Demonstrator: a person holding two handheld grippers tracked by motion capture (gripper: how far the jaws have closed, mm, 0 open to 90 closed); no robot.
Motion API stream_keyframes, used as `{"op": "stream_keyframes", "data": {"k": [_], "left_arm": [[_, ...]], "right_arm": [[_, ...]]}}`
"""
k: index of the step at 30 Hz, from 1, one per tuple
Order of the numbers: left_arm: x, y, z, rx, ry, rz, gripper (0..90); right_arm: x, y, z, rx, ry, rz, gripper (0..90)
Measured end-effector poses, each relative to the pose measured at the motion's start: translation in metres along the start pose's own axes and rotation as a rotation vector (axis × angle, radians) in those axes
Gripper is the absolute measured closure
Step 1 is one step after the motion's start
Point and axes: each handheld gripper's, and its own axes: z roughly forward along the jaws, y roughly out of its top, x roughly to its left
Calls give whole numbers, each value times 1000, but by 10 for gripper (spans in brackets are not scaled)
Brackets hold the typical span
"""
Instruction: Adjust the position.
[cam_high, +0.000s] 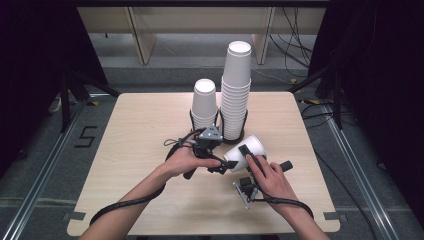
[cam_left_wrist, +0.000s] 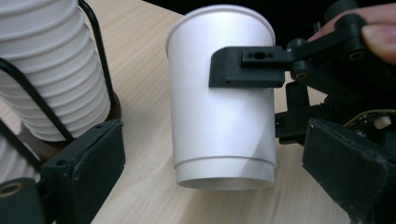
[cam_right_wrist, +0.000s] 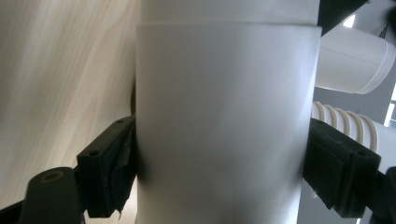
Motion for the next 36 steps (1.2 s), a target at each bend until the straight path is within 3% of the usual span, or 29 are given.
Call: {"op": "stream_keyframes", "data": {"k": [1, 2, 4, 5, 6, 16, 24, 25, 26, 27, 30, 31, 35, 36], "left_arm": [[0, 0, 3, 5, -5, 3, 59], [-1, 0, 5, 8, -2, -7, 59], [-3, 1, 10, 14, -3, -6, 59], [-4, 2, 11, 24, -5, -3, 59], [-4, 2, 12, 26, -8, -6, 59], [-8, 3, 24, 81, -11, 44, 68], [-9, 1, 29, 107, -10, 55, 108], [-9, 1, 30, 104, -6, 52, 119], [-9, 1, 31, 103, -3, 54, 133], [-9, 1, 31, 103, -3, 54, 142], [-9, 1, 31, 118, 6, 83, 152], [-9, 0, 32, 105, 11, 73, 164], [-9, -3, 32, 77, 19, 82, 177], [-8, -4, 32, 82, 16, 86, 179]], "right_arm": [[-2, -1, 2, -24, -29, -32, 187], [2, -2, 0, 3, -7, 19, 187], [-2, -3, 1, -23, -30, -37, 187], [2, -4, -1, 9, -8, 11, 187], [3, -4, -2, 17, -8, 25, 187], [1, 6, -5, 5, -13, 7, 187], [-2, 9, -3, -6, -20, 3, 187], [-3, 10, -3, -4, -14, -4, 187], [-1, 11, -3, 4, -18, 29, 187], [-1, 11, -3, 4, -18, 29, 187], [-5, 13, -4, 2, -10, -9, 187], [-5, 13, -4, -3, -9, -18, 187], [-4, 13, -3, 2, -14, -12, 182], [-3, 12, -2, -18, -26, 0, 180]]}}
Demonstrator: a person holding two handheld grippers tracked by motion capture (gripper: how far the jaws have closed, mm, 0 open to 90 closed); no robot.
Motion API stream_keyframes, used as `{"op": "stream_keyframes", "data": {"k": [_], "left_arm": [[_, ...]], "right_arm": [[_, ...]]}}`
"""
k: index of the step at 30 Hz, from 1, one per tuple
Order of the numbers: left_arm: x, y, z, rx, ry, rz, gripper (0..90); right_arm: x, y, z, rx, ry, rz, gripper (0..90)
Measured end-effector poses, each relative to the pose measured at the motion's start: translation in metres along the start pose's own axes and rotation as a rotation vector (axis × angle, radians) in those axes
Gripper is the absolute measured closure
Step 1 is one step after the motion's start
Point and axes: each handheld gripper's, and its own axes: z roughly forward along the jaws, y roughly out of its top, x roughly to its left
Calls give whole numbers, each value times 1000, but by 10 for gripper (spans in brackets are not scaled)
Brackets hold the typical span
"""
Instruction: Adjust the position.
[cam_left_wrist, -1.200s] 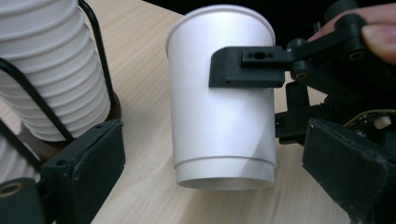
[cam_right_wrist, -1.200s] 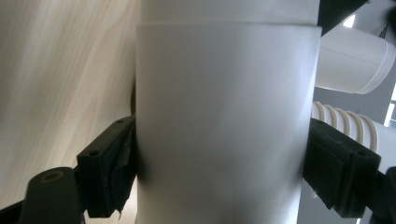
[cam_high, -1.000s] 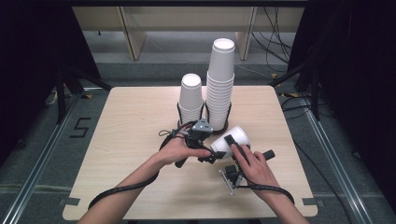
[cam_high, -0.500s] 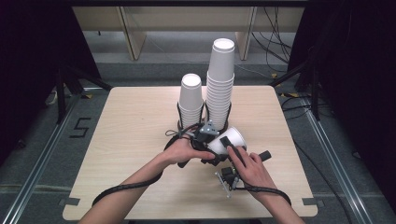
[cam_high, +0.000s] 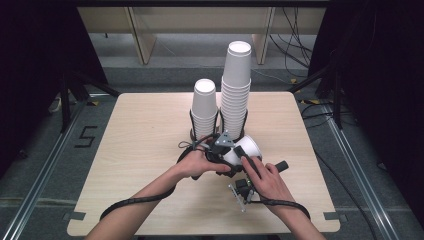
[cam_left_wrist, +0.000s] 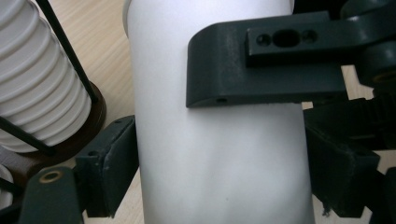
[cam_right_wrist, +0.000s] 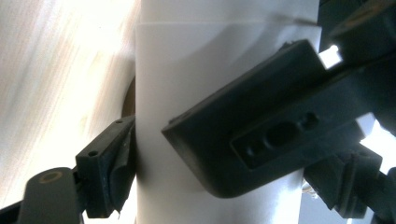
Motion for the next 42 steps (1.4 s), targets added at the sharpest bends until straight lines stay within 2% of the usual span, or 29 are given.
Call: {"op": "stream_keyframes", "data": {"k": [2, 4, 6, 7, 13, 15, 21, 23, 27, 28, 30, 31, 32, 33, 35, 37, 38, 39, 40, 41, 42], "left_arm": [[0, -1, 1, -7, -3, -16, 183], [0, -3, 2, 3, -5, -15, 191], [0, -3, 2, 1, -8, -8, 195], [0, -4, 2, -4, -6, -11, 198], [0, -4, 0, -26, 1, 3, 207], [0, -3, 0, -35, 3, 4, 210], [-1, -2, 0, -55, 4, -2, 212], [0, -2, 1, -53, 5, -1, 212], [2, -4, 2, -56, 17, -8, 211], [3, -5, 2, -61, 18, -12, 211], [4, -6, 2, -62, 26, -14, 211], [5, -6, 2, -66, 30, -20, 211], [5, -7, 2, -71, 35, -22, 210], [6, -7, 2, -68, 36, -24, 210], [8, -8, 2, -74, 42, -24, 210], [9, -9, 1, -86, 46, -33, 210], [9, -9, 1, -86, 46, -33, 210], [10, -10, 1, -89, 45, -33, 210], [11, -11, 1, -99, 55, -38, 210], [12, -12, 1, -99, 55, -40, 210], [12, -12, 1, -99, 55, -40, 210]], "right_arm": [[0, 0, -1, 17, 16, 8, 177], [2, 1, 0, 12, 29, -26, 169], [2, 2, 1, 6, 24, -56, 165], [3, 2, 2, -6, 16, -60, 162], [1, 1, 2, 0, 11, -60, 154], [0, 0, 2, -2, 14, -79, 151], [0, -1, 2, 13, 2, -26, 76], [-1, -1, 1, 13, 8, -39, 54], [-1, -1, 0, 10, -9, -21, 37], [-2, -2, -1, 8, -6, -32, 36], [0, -2, -2, 11, -15, -3, 33], [-1, -2, -3, 4, -20, -12, 33], [-3, -3, -4, 9, -7, -26, 33], [-2, -3, -5, 12, -11, -13, 33], [-4, -4, -8, 25, -7, -26, 34], [-6, -6, -11, 29, -14, -15, 34], [-10, -7, -10, -2, -33, -38, 35], [-10, -7, -10, -2, -33, -38, 35], [-4, -9, -15, 17, -67, 76, 38], [-8, -10, -15, -1, -74, 45, 38], [-8, -10, -15, -1, -74, 45, 38]]}}
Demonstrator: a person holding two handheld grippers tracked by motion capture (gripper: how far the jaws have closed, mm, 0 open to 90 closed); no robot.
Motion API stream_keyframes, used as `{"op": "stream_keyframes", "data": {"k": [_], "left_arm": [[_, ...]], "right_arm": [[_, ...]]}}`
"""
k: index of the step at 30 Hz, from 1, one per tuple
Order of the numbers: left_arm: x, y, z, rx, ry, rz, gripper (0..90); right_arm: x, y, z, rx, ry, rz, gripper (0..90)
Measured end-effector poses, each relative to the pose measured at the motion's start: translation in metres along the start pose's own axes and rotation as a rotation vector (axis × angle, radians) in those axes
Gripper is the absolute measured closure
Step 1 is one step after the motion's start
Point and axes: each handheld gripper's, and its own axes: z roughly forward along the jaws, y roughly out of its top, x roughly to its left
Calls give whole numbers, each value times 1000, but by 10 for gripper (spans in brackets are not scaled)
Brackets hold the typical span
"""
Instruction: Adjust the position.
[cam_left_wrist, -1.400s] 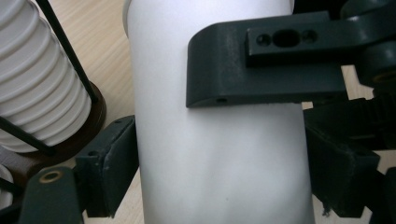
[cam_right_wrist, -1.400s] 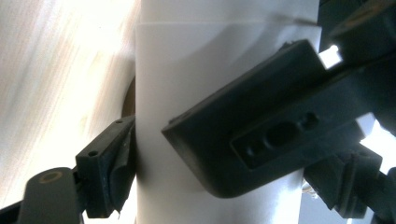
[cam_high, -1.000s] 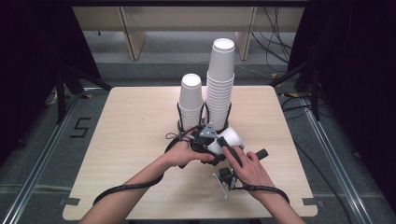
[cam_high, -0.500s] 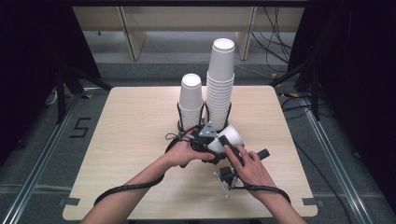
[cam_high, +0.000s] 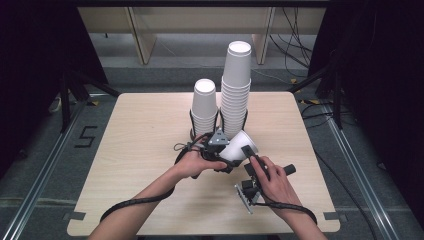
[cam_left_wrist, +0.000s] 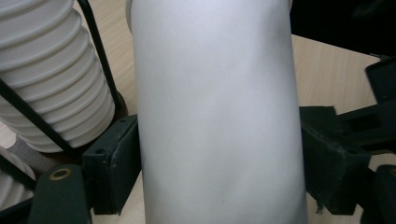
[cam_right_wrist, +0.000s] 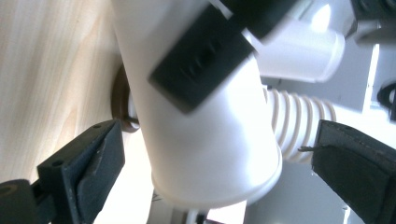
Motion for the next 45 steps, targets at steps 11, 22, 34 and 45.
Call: {"op": "stream_keyframes", "data": {"k": [11, 22, 34, 45], "left_arm": [[8, -9, -2, -53, 17, -32, 208], [11, -13, -2, -64, 41, -40, 207], [15, -10, -2, -51, 43, -38, 207], [13, -11, 1, -69, 59, -35, 207]], "right_arm": [[-2, -18, -11, 87, -7, 386, 44], [-4, -33, -15, 145, 17, 816, 60], [-2, -57, -9, 161, 119, 1558, 74], [3, -61, 0, 33, 265, 2184, 33]]}}
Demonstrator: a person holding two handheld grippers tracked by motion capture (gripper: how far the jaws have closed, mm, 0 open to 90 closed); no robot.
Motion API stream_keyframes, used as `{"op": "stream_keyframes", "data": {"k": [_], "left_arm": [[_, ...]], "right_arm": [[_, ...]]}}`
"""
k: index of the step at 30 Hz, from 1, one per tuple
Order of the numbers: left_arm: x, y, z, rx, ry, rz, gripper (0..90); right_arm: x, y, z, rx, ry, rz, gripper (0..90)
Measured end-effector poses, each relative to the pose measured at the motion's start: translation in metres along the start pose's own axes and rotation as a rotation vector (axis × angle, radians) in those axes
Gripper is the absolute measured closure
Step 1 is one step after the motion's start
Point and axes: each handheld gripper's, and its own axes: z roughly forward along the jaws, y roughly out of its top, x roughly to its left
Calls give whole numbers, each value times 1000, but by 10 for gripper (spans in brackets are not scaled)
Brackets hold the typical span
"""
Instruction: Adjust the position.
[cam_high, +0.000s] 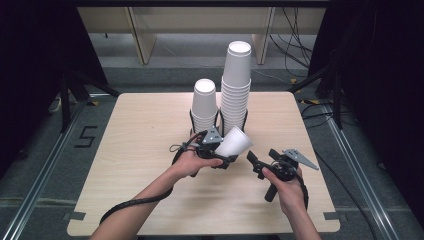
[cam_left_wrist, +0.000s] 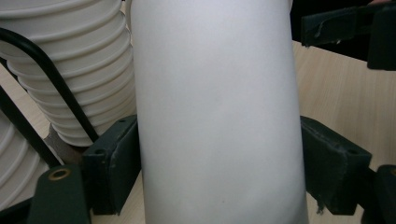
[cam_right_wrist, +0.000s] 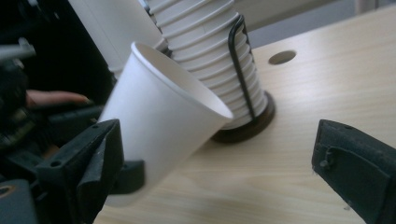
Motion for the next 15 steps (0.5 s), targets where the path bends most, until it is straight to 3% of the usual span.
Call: {"op": "stream_keyframes", "data": {"k": [2, 3, 5, 9, 11, 12, 15], "left_arm": [[0, 0, 0, 9, 0, 4, 207], [0, 0, 0, 8, 0, 2, 207], [0, 1, 0, 7, -7, 3, 207], [-1, 1, 1, 3, -6, 5, 206], [-2, 2, 1, 7, -3, 5, 206], [-2, 2, 2, 1, -5, 6, 206], [-2, 2, 2, -5, -5, 9, 206]], "right_arm": [[-1, -1, 3, -4, 27, 73, 20], [0, -1, 4, 2, 54, 146, 14], [1, -2, 7, -9, 93, 206, 11], [5, -3, 14, 2, 112, 269, 6], [9, -2, 18, 18, 127, 324, 6], [9, -3, 20, 22, 137, 311, 6], [12, -3, 26, 30, 147, 355, 5]]}}
